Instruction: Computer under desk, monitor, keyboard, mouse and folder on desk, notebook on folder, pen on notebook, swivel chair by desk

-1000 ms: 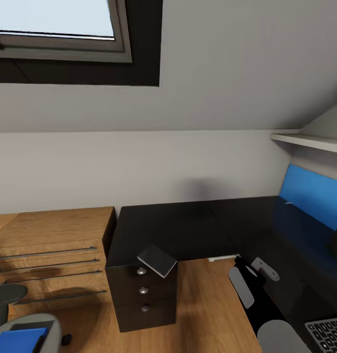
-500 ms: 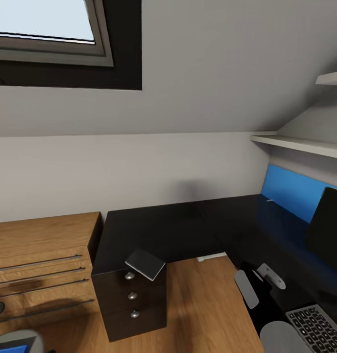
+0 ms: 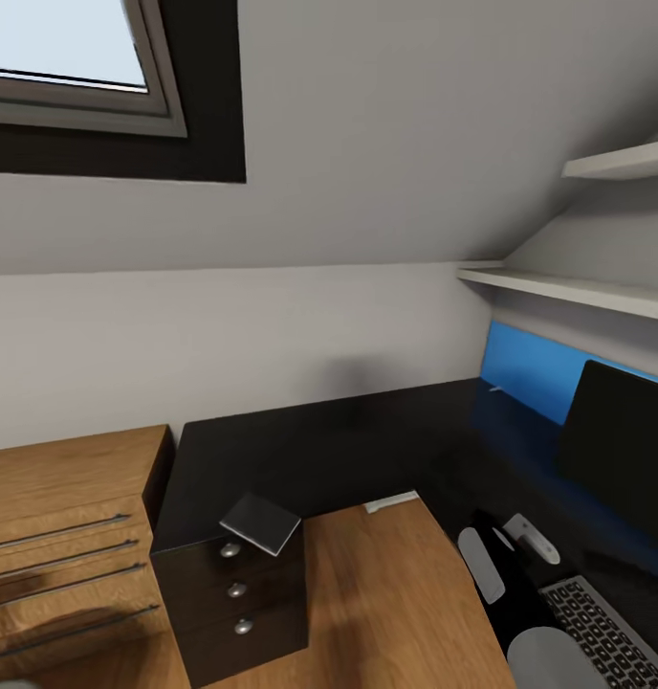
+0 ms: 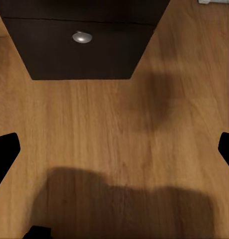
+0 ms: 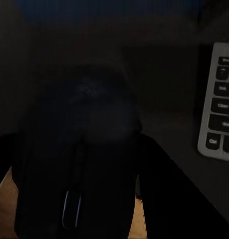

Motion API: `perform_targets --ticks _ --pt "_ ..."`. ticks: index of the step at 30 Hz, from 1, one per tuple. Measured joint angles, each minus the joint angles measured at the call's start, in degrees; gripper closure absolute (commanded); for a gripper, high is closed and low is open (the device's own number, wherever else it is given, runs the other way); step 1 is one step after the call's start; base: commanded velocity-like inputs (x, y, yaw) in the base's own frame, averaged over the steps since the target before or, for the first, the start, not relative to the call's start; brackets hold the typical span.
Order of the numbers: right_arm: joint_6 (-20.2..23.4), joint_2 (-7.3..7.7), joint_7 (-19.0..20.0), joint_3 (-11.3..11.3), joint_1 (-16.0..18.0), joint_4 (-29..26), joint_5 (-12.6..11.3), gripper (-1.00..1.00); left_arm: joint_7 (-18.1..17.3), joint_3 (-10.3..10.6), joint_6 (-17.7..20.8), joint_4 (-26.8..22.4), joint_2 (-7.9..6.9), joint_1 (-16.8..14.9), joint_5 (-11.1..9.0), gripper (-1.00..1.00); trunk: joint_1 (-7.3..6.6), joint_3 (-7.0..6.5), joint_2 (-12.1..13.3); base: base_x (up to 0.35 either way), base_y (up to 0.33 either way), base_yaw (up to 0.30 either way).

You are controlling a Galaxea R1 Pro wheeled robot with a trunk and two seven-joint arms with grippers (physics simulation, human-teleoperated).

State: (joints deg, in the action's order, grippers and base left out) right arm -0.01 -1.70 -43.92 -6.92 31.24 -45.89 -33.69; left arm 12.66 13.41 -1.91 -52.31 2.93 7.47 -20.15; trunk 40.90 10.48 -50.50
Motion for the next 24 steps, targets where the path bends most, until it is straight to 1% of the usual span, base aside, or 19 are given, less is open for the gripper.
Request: perform_targets --ticks 11,16,20,21,24 --pt "-0.42 0.13 -0.08 0.06 0.01 0.0 0.22 1.0 0.0 0.02 0.0 0.0 0.01 0.0 -0.05 -1.0 0.0 -0.72 0.0 0.0 0.0 -0.172" --pt "-0.69 0.15 0.2 0.21 0.02 0.01 0.35 1.0 0.0 0.01 -0.05 -0.01 0.01 0.01 -0.05 -1.0 0.0 -0.87 0.0 0.005 0.0 -0.049" --pt "-0.7 0.26 0.27 0.25 0.02 0.09 0.36 1.0 -0.07 0.03 -0.07 -0.01 0.01 0.01 -0.01 -1.0 -0.02 -0.88 -0.01 0.157 0.0 -0.005" --pt "-0.75 0.31 0.34 1.07 0.02 0.1 1.03 1.0 -0.09 0.08 -0.08 -0.01 0.01 0.01 0.05 -1.0 -0.01 -0.88 0.0 0.094 0.0 0.0" --pt "-1.4 0.39 0.33 1.38 0.02 0.11 2.31 1.0 -0.13 0.19 -0.08 -0.01 0.01 0.01 0.08 -1.0 0.0 -0.88 0.0 0.071 -0.035 0.0"
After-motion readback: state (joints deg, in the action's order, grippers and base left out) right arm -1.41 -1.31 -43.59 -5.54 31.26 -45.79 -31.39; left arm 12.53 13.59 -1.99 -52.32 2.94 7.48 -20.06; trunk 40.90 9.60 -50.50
